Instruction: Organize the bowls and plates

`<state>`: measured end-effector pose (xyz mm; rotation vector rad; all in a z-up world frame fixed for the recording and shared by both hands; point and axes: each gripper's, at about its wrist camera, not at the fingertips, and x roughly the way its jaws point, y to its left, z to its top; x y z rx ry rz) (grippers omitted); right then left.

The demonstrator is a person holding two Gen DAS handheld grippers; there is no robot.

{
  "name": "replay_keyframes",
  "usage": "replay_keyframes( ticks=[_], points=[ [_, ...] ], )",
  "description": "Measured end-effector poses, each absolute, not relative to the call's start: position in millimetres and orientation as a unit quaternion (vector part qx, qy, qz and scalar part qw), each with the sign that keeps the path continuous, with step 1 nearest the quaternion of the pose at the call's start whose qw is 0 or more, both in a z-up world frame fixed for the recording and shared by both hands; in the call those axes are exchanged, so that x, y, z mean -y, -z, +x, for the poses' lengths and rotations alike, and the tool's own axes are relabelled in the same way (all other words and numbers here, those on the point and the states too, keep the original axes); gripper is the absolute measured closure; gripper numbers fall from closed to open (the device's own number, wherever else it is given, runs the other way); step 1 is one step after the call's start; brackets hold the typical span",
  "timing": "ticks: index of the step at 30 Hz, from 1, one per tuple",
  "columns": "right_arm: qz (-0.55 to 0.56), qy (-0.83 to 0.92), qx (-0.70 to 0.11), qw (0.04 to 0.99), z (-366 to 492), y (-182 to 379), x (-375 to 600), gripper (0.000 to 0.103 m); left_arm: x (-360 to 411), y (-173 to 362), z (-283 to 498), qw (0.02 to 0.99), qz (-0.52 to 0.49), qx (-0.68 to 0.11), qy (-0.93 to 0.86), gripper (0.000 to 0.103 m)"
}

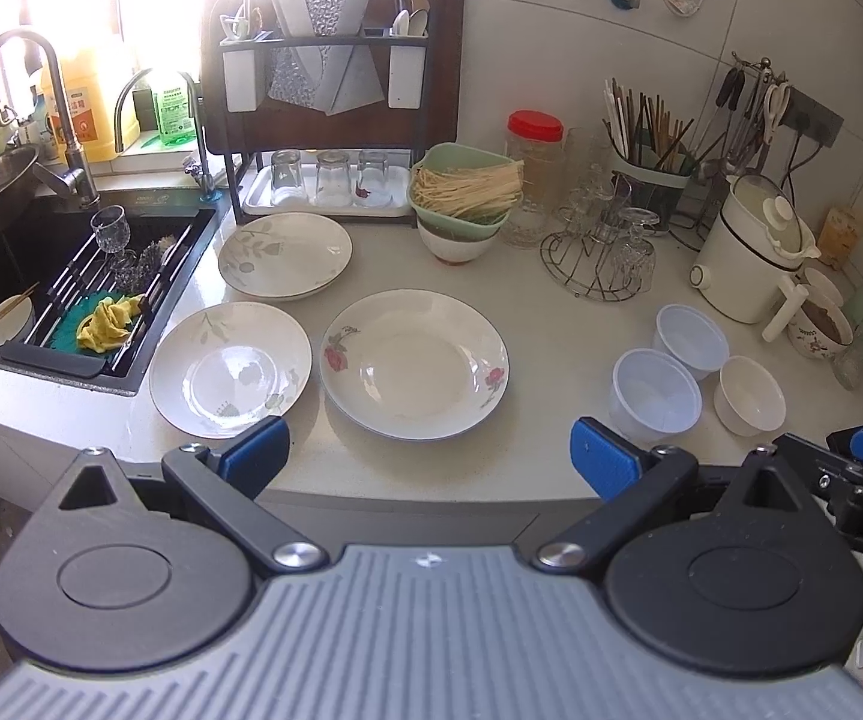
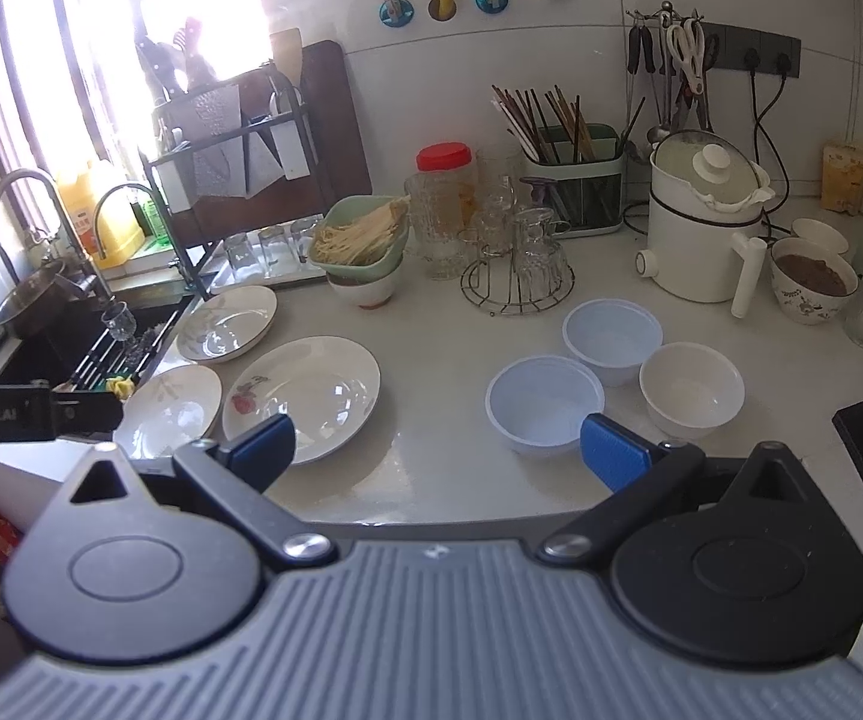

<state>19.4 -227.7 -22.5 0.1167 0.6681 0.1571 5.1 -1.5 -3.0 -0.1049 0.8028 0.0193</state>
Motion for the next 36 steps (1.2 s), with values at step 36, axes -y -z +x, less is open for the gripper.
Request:
replay_keyframes(
  ticks=[36],
  points=[
    [0.069,-0.112,-0.308,0.942,16,38,266,0.000,55,18,-9,0.917,-0.062,-0.392,-0.041,0.002]
  ],
)
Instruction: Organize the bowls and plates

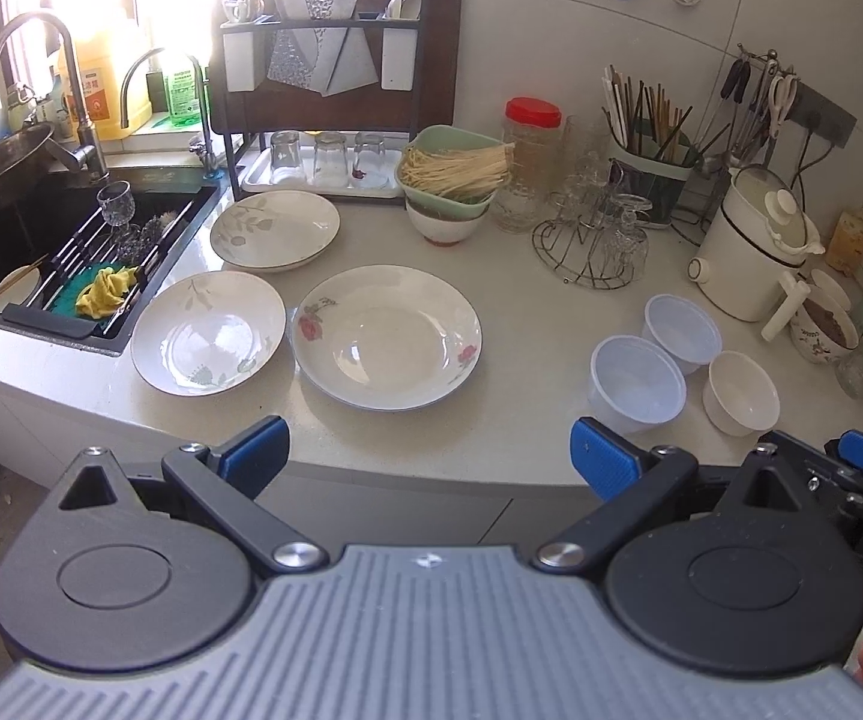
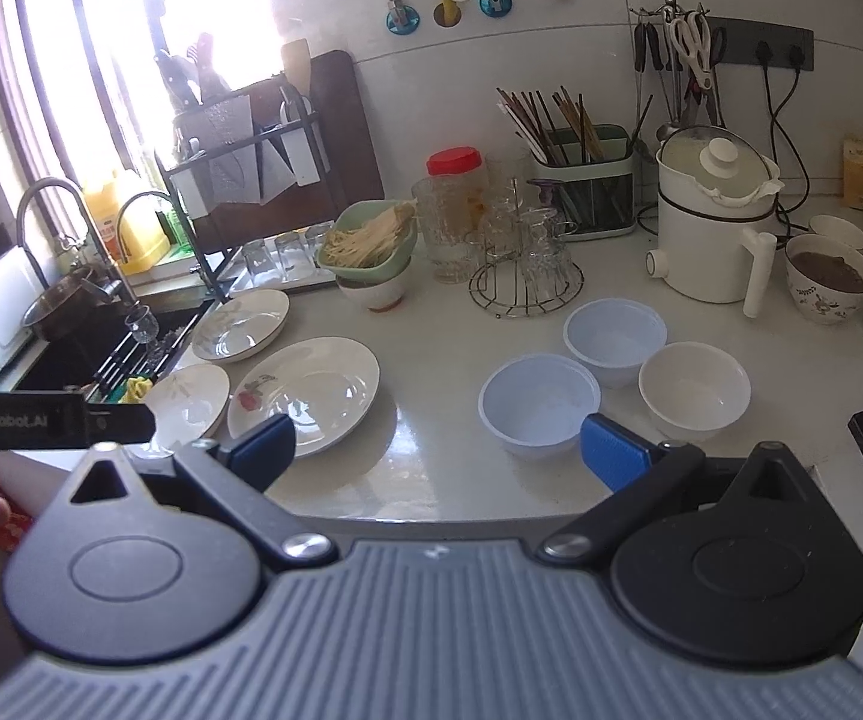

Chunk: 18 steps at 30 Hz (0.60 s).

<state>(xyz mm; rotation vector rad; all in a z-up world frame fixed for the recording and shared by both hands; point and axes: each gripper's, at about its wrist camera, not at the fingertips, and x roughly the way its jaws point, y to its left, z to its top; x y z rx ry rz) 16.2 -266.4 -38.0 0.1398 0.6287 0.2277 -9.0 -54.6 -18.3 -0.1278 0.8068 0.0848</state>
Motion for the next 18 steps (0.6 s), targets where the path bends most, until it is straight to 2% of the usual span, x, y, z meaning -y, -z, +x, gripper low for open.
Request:
replay_keyframes(
  ticks=[18],
  points=[
    [0.051,-0.183,-0.296,0.936,30,39,247,0.000,32,24,1,0.913,-0.057,-0.395,-0.087,0.002]
  ],
)
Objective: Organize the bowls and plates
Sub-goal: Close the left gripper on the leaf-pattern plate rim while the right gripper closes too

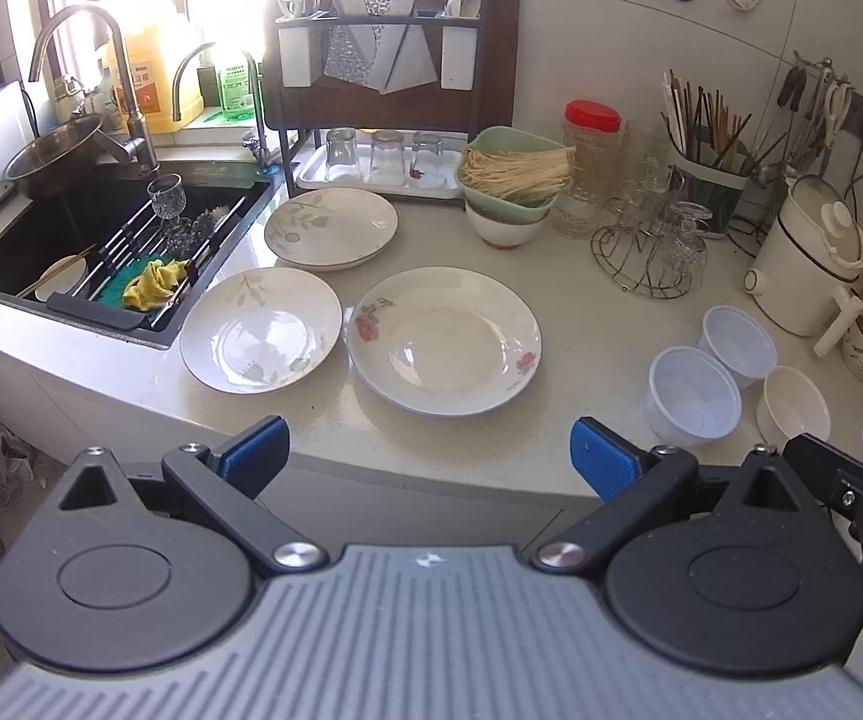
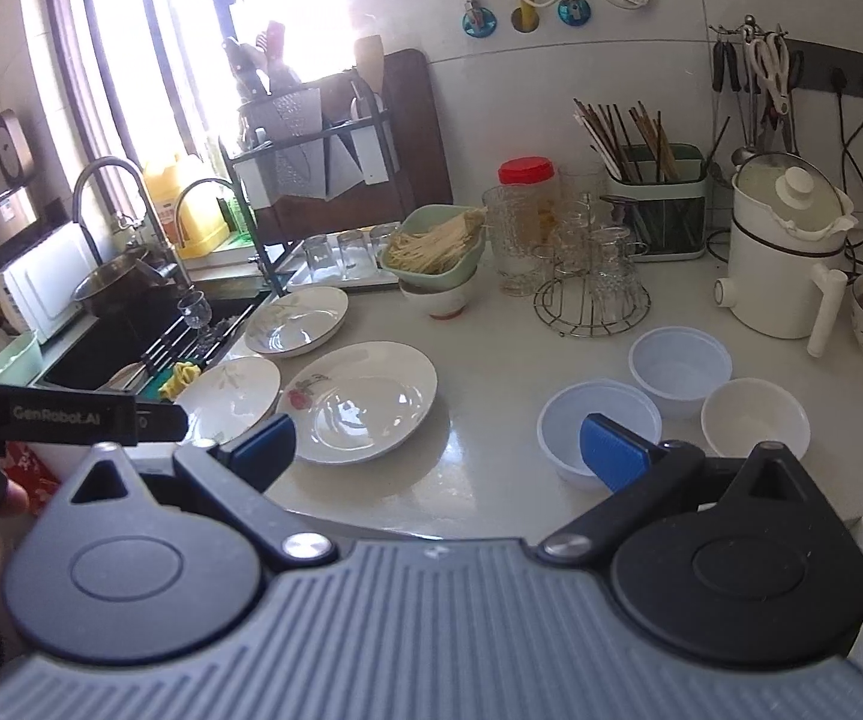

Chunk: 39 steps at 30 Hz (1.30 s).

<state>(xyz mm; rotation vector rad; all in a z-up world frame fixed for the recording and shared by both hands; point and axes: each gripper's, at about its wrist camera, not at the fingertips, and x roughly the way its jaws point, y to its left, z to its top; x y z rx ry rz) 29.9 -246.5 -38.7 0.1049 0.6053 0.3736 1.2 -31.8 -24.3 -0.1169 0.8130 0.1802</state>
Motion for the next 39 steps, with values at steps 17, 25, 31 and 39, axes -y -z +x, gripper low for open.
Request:
replay_keyframes(
  ticks=[17,25,31,39],
  points=[
    [0.048,-0.206,-0.289,0.934,64,39,136,0.000,-91,43,68,0.912,-0.056,-0.404,-0.049,0.002],
    [0.018,-0.204,-0.297,0.932,94,45,65,0.000,-159,54,111,0.913,-0.058,-0.401,-0.035,0.002],
    [0.029,-0.173,-0.333,0.926,123,64,22,0.000,-213,75,149,0.908,-0.057,-0.414,-0.029,0.002],
    [0.033,-0.168,-0.383,0.908,157,95,-42,0.026,-272,107,193,0.897,-0.007,-0.441,-0.022,0.002]
  ],
)
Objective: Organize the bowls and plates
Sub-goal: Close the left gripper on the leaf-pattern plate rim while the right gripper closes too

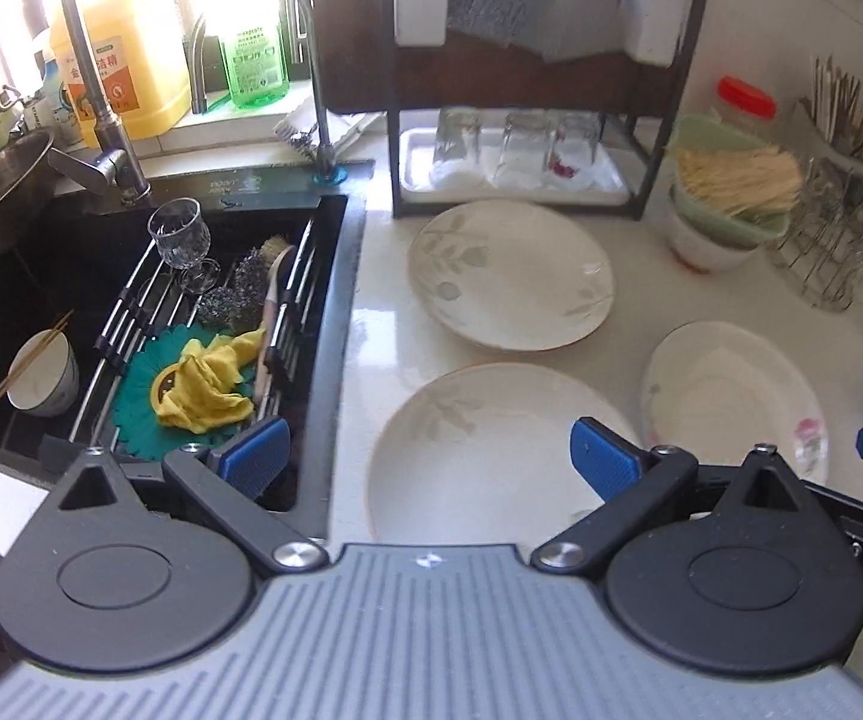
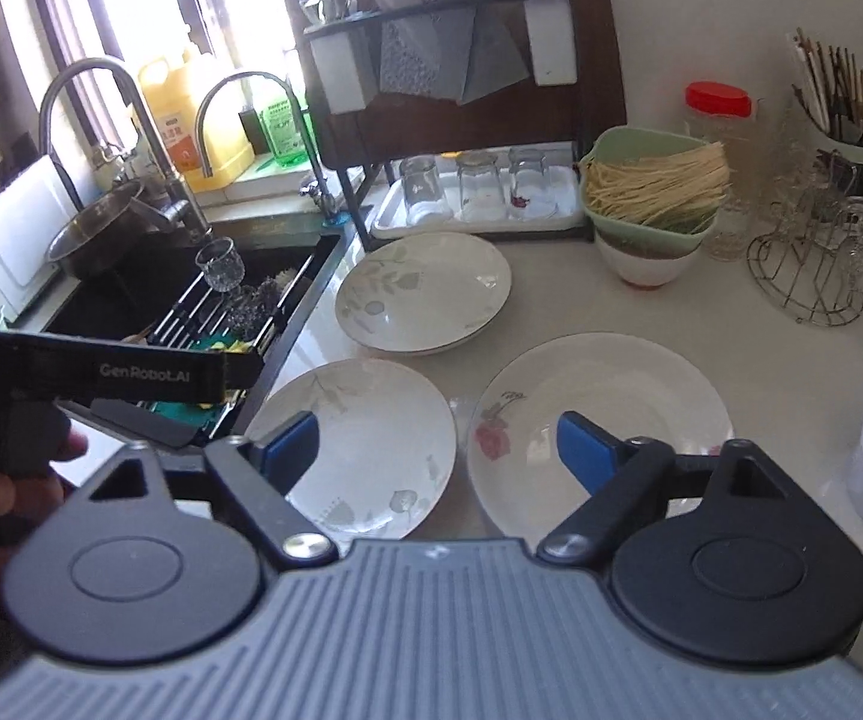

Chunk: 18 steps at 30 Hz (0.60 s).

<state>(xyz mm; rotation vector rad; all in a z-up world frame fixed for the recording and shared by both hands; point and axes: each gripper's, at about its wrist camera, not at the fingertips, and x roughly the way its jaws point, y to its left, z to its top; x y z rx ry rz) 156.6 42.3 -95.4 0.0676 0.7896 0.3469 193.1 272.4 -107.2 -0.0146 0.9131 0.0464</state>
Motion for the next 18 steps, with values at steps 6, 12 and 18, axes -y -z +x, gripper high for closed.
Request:
replay_keyframes(
  ticks=[6,12,18],
  points=[
    [0.058,-0.163,-0.453,0.874,186,127,-67,0.042,-298,148,215,0.879,-0.006,-0.477,0.001,0.002],
    [0.099,-0.133,-0.504,0.847,204,161,-68,0.058,-314,176,232,0.866,-0.068,-0.493,0.041,0.003],
    [0.118,-0.123,-0.533,0.829,217,177,-68,0.076,-320,195,244,0.858,-0.078,-0.504,0.060,0.011]
  ],
)
